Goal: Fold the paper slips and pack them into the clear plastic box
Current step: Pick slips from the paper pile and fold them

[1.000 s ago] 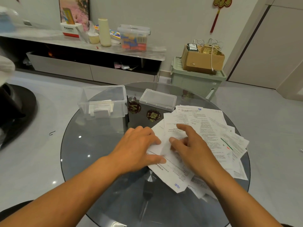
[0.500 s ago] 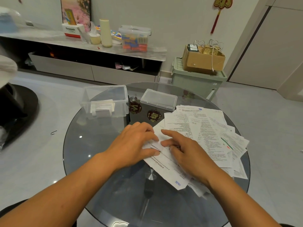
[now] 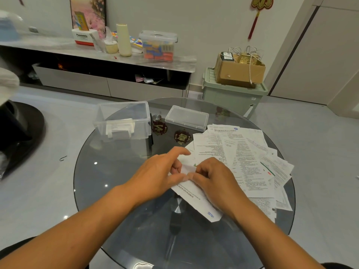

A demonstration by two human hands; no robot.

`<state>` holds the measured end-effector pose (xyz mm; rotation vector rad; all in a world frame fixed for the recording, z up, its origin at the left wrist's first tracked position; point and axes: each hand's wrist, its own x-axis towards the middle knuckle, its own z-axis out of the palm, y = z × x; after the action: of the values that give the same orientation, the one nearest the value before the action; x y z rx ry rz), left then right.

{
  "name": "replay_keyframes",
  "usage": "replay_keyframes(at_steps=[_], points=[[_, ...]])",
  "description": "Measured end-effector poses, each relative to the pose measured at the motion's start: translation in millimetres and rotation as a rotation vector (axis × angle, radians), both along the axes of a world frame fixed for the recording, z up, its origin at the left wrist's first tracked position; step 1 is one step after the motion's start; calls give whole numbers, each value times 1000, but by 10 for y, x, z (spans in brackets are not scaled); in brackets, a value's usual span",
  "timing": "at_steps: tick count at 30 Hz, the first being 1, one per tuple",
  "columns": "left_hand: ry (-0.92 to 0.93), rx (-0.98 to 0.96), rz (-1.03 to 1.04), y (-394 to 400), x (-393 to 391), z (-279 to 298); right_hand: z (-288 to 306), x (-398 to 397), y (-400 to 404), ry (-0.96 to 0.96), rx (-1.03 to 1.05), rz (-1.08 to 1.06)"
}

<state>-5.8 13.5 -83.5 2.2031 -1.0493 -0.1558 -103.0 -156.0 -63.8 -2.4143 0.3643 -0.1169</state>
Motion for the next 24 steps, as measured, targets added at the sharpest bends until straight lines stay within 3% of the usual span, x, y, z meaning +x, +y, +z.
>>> replay_keyframes(at_steps=[2,7,13,15,20,24], points=[[116,4,38,-23,-11,-15,-44,35,-23,12,6,-31],[197,-16,62,-37,-2,-36,-136,93,-41,-5,11,-71],[142,11,64,-33,29,-51,-194,147,-78,27,34,-78],[80,5,92,-41,26,-64,-203,165,-60,17,0,-122],[-318,55,5,-54,26,-124,-206,211,-51,30,21,-144],[-464,58,-78,-85,22,-160,-197,207,-81,21,41,-156]])
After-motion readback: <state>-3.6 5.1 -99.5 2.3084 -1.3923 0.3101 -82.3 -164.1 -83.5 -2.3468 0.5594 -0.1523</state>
